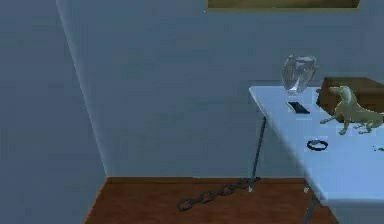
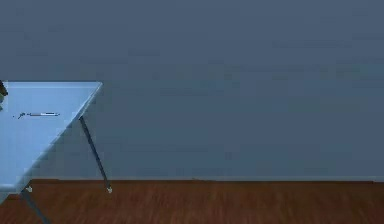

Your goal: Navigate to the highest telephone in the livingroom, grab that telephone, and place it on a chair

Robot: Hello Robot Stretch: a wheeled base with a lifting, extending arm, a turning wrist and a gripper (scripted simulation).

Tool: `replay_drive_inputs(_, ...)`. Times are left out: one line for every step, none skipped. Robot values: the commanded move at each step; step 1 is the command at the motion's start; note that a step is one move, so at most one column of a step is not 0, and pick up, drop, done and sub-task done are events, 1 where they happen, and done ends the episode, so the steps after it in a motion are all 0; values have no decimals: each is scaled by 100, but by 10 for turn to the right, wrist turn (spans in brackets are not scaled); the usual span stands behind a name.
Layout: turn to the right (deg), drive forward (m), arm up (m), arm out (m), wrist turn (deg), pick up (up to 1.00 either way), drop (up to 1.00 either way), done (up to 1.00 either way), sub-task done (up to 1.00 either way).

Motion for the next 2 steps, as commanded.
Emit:
replay_drive_inputs(0, 60, 0, 0, 0, 0, 0, 0, 0)
replay_drive_inputs(-330, 0, 0, 0, 0, 0, 0, 0, 0)
